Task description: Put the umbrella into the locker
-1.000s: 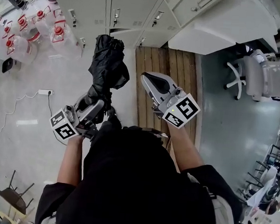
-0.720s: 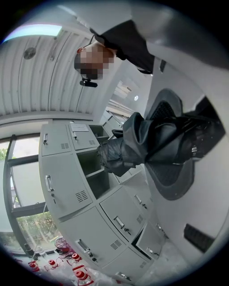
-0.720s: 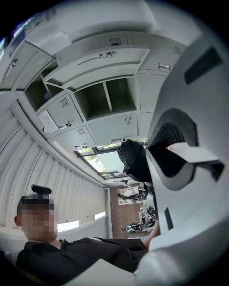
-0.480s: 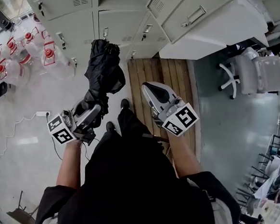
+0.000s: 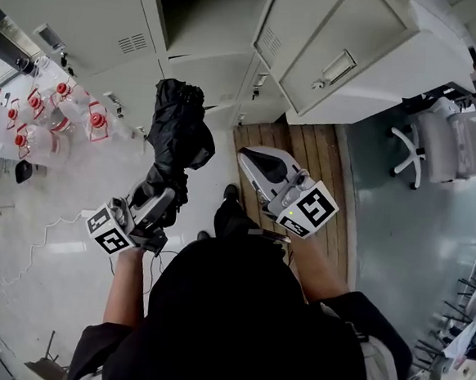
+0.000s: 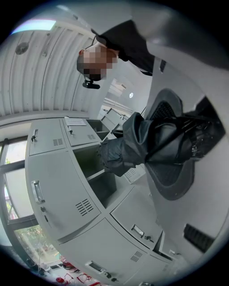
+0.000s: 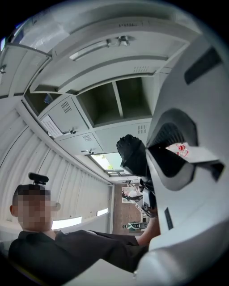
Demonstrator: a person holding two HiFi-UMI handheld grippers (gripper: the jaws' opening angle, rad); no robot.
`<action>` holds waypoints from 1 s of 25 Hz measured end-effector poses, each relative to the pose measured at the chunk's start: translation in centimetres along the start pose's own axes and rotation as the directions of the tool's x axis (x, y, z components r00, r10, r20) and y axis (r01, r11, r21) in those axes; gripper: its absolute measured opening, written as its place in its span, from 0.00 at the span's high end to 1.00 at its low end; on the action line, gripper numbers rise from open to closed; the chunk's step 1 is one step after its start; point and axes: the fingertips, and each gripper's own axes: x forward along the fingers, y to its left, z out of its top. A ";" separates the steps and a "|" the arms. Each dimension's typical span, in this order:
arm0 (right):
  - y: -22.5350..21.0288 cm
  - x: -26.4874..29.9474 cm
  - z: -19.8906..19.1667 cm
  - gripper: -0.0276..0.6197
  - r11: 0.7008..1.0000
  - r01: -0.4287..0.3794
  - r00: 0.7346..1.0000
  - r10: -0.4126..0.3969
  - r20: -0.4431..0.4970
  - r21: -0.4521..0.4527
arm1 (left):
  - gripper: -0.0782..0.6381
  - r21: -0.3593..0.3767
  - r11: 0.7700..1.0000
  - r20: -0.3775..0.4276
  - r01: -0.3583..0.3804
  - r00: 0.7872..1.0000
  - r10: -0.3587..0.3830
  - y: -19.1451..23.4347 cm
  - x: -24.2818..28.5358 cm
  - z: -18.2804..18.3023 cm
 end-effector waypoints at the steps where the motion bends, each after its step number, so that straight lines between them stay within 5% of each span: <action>1: -0.6 0.4 0.6 0.94 1.000 -0.020 1.000 0.020 0.004 -0.017 | 0.56 0.005 1.000 0.005 -0.006 1.000 0.006 0.3 0.9 0.6; 7: -4.1 3.1 4.4 0.94 0.991 -0.073 0.995 0.080 0.059 -0.108 | 0.56 0.041 0.999 0.068 -0.034 0.997 0.031 1.8 5.9 4.9; 17: -8.9 5.2 7.1 0.94 0.991 -0.109 0.984 0.118 0.133 -0.072 | 0.56 0.144 0.983 0.030 -0.115 0.993 0.112 1.4 13.6 12.5; 25: -9.6 7.2 8.5 0.94 0.988 -0.092 0.985 0.109 0.133 -0.128 | 0.57 0.241 0.957 -0.002 -0.159 0.986 0.165 3.4 18.3 18.7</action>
